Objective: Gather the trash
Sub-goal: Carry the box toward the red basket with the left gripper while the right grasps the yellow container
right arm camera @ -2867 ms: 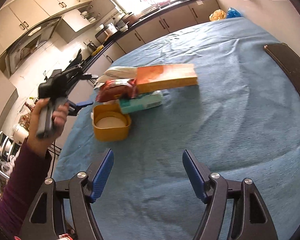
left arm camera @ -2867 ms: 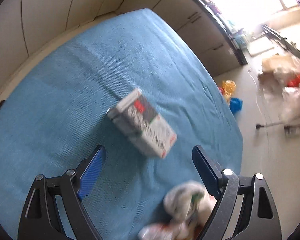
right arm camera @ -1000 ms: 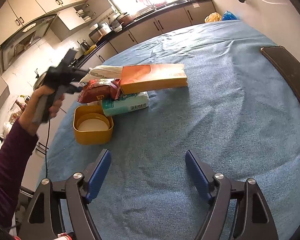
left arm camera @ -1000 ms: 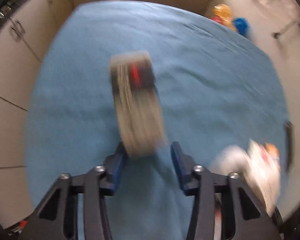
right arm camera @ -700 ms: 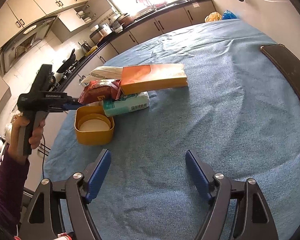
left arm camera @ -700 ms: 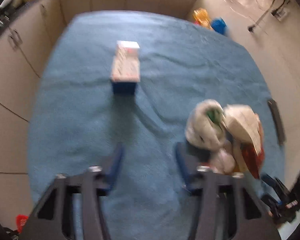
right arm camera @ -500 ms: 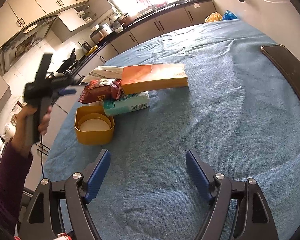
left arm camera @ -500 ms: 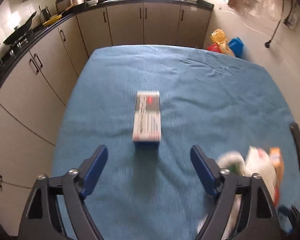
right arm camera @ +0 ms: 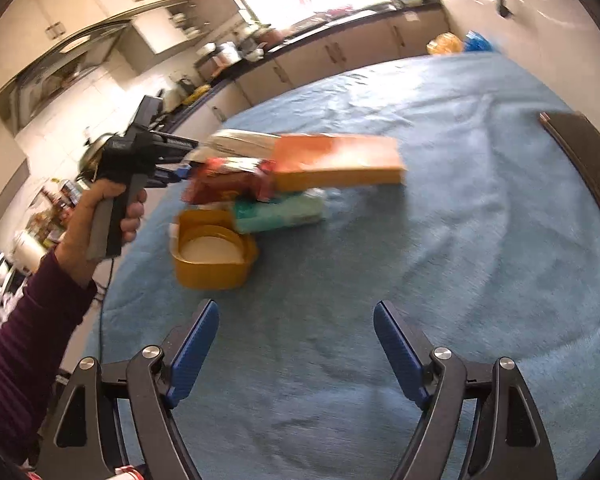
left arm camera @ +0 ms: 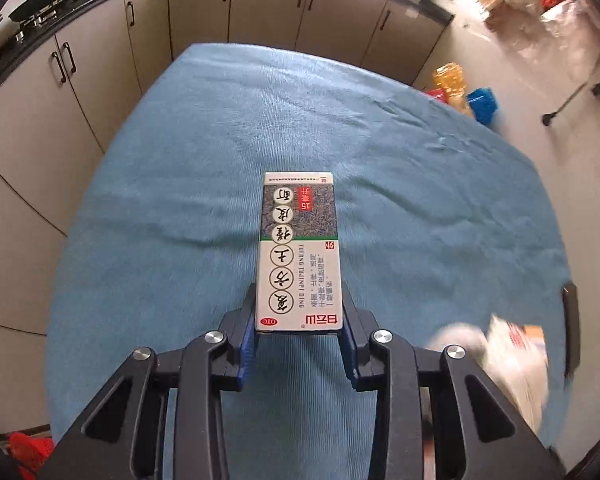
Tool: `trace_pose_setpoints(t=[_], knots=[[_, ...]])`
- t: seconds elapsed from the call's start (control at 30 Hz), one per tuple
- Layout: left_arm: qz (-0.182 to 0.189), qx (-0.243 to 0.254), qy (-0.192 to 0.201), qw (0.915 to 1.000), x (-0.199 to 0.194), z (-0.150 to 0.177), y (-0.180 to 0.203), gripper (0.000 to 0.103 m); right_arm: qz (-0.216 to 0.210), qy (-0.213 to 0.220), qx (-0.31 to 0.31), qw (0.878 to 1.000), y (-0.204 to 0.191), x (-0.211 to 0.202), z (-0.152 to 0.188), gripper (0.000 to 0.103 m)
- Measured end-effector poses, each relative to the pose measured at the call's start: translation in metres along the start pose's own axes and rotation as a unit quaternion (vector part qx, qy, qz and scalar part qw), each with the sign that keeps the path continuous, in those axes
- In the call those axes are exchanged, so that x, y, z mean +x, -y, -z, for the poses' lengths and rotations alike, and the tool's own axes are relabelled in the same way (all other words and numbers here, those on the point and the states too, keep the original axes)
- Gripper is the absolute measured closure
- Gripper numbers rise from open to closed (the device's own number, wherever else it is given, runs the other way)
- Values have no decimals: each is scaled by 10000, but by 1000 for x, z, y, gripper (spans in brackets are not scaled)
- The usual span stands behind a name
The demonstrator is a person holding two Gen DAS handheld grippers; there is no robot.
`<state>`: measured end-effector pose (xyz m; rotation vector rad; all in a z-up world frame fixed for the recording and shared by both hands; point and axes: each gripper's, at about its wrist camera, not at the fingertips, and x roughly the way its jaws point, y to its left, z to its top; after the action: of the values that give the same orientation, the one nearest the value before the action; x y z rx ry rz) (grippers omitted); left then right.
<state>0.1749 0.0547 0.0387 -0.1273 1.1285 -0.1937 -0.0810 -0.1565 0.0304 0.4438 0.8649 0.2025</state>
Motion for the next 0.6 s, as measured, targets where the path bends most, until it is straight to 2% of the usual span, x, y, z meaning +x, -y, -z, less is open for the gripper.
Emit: trace_pose_setpoints(t=[0.17,0.33,0.43,0.5,0.6], knots=[[103,108,273,9995,-48,41,-7,70,-98,131,-788,9968,-53,7,-17,20],[256,158,545,9981,-95,90,-15,70,322,103,-1900,9812,-107,40,-25,32],[249,211,731,9968,-121,117,-20,70,662,-81,-2275,9715,-117,66,-26,49],[229,229,913,9953,-141,138,-24,70,774,-225,-2377,9680,-118,78,-23,73],[152,226,1221,9921,-170,167,-33,70,647,-354,-2306,9702,-118,81,-19,83]])
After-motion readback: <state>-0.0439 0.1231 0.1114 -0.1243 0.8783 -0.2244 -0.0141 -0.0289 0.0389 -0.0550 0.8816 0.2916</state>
